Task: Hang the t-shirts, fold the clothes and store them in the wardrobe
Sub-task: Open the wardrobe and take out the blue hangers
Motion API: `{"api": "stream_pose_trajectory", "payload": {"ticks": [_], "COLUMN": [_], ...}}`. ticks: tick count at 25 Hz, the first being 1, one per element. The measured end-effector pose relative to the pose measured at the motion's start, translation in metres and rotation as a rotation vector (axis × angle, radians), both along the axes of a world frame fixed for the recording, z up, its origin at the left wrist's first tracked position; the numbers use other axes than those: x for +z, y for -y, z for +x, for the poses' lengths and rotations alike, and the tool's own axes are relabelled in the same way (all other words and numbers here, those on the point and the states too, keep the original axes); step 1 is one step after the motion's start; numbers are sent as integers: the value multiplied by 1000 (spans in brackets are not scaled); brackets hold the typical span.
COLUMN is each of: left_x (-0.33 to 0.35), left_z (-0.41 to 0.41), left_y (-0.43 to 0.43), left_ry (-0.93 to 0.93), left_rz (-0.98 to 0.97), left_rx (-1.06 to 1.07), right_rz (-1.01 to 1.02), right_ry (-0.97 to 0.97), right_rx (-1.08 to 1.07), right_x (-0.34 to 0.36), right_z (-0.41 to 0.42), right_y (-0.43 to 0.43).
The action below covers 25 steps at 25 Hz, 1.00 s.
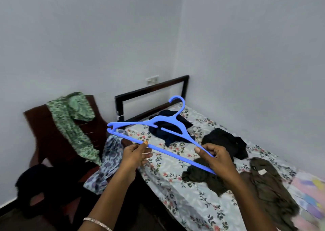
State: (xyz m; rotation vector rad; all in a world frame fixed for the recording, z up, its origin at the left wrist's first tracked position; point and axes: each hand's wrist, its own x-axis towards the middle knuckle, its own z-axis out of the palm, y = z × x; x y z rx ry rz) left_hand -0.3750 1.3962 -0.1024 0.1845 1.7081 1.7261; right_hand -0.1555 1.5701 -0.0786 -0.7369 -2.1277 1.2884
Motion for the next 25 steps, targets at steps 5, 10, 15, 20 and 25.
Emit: {"api": "stream_pose_trajectory", "payload": {"ticks": [5, 10, 15, 20, 25], "left_x": [-27, -61, -116, -182, -247], "left_z": [-60, -109, -154, -202, -250], "left_y": [-117, -188, -244, -302, -357], "left_ry": [88, 204, 354, 283, -181], "left_rz": [-76, -137, -248, -446, -723], "left_rx": [-110, -96, -55, 25, -96], "right_rz": [-1, -92, -144, -177, -202], "right_ry": [86, 147, 261, 390, 545], "right_rx": [-101, -165, -191, -129, -91], "right_x": [-20, -57, -113, -192, -285], "right_z": [-35, -73, -113, -172, -229], "right_y": [-99, -167, -232, -307, -372]}}
